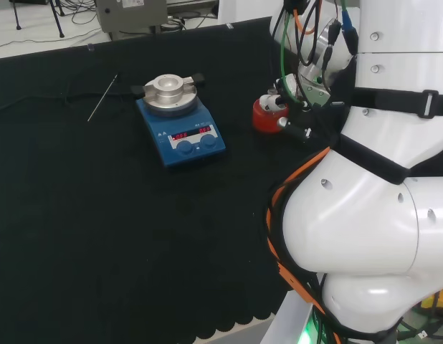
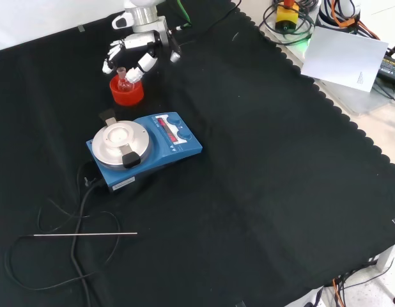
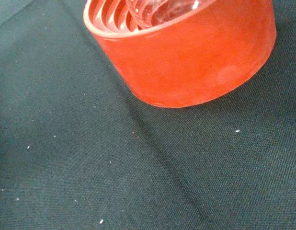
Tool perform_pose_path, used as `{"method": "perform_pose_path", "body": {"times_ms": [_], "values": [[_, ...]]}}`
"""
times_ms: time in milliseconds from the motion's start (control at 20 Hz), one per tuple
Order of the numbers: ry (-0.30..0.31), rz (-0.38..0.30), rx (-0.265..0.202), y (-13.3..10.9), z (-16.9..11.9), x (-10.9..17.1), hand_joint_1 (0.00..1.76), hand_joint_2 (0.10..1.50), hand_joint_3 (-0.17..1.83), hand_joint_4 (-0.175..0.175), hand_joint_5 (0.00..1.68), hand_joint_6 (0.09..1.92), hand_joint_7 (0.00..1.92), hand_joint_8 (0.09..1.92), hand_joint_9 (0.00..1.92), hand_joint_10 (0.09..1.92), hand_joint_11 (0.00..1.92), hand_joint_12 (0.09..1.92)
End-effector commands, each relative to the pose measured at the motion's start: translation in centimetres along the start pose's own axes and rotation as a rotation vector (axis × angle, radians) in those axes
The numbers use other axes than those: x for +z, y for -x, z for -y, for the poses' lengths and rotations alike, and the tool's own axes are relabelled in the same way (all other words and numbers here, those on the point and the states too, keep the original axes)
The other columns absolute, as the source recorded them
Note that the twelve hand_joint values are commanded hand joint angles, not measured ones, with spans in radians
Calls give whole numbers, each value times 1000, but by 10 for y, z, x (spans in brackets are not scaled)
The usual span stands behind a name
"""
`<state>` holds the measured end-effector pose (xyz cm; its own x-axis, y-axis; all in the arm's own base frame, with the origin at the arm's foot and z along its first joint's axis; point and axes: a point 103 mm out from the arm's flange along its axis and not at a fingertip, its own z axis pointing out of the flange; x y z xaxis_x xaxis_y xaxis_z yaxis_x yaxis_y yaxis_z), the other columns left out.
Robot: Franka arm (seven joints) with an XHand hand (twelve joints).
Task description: Pick up the round-bottom flask.
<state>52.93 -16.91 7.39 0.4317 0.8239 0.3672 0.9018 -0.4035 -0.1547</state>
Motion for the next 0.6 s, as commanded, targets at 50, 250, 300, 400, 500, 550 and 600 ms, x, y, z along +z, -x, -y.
{"method": "perform_pose_path", "body": {"times_ms": [50, 250, 300, 400, 500, 550, 600], "values": [[5, 5, 2, 0, 0, 1, 799, 1083, -175, -35, 713, 192, 312, 608, 468, 628, 48, 1343], [8, 5, 0, -1, 0, 1, 809, 1091, -175, -32, 677, 504, 323, 594, 480, 613, 57, 1337], [8, 3, 0, -1, 0, 1, 810, 1092, -175, -32, 665, 552, 324, 595, 482, 613, 57, 1340], [10, 1, 0, 0, -1, 1, 812, 1094, -175, -32, 654, 602, 326, 596, 484, 614, 58, 1344], [11, -2, -3, -1, -1, 1, 813, 1096, -175, -32, 653, 621, 327, 597, 485, 614, 61, 1344], [14, -2, -4, -1, -1, 0, 813, 1096, -175, -32, 649, 636, 328, 597, 485, 614, 64, 1342], [16, 0, -4, -1, -1, 1, 814, 1097, -175, -32, 646, 647, 329, 598, 486, 615, 67, 1340]]}}
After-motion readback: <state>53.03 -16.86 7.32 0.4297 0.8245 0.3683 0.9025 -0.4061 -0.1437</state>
